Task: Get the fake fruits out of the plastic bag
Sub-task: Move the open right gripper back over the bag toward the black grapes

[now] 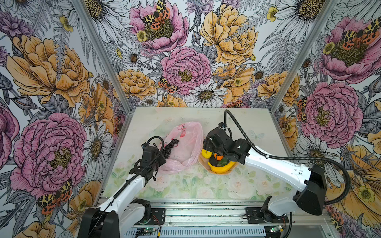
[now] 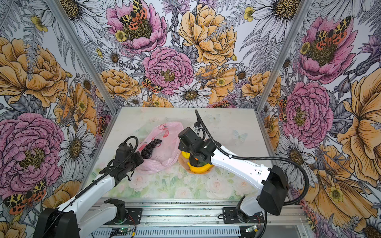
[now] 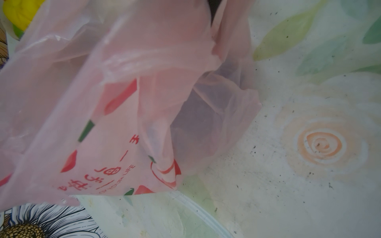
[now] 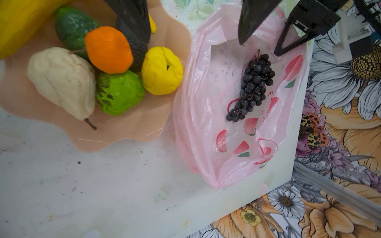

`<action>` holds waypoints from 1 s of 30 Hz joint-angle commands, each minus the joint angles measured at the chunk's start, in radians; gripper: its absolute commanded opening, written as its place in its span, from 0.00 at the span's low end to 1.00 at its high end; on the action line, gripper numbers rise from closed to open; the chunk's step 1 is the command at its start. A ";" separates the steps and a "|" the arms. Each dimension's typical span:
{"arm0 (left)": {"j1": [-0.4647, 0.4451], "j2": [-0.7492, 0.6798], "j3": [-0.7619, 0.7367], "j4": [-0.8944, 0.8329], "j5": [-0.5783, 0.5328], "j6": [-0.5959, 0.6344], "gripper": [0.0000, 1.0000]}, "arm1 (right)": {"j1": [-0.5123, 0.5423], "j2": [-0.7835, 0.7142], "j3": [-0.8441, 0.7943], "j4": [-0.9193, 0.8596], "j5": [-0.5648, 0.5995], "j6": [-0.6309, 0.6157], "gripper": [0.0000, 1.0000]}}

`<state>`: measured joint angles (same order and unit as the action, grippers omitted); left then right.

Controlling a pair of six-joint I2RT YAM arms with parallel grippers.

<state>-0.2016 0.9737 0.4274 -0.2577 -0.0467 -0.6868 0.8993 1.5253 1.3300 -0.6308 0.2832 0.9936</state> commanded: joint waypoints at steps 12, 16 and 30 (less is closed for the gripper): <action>0.006 -0.044 0.056 -0.212 -0.033 -0.073 0.00 | 0.093 0.440 0.235 0.201 -0.307 -0.233 0.69; 0.005 -0.087 0.038 -0.240 -0.039 -0.111 0.00 | 0.095 0.509 0.280 0.215 -0.301 -0.267 0.71; 0.089 -0.183 -0.061 -0.313 -0.042 -0.233 0.00 | 0.106 0.593 0.248 0.262 -0.314 -0.363 0.71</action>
<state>-0.1314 0.8013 0.3912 -0.5610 -0.0776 -0.8757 0.9966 2.1044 1.5841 -0.4156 -0.0181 0.6773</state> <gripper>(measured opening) 0.050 0.706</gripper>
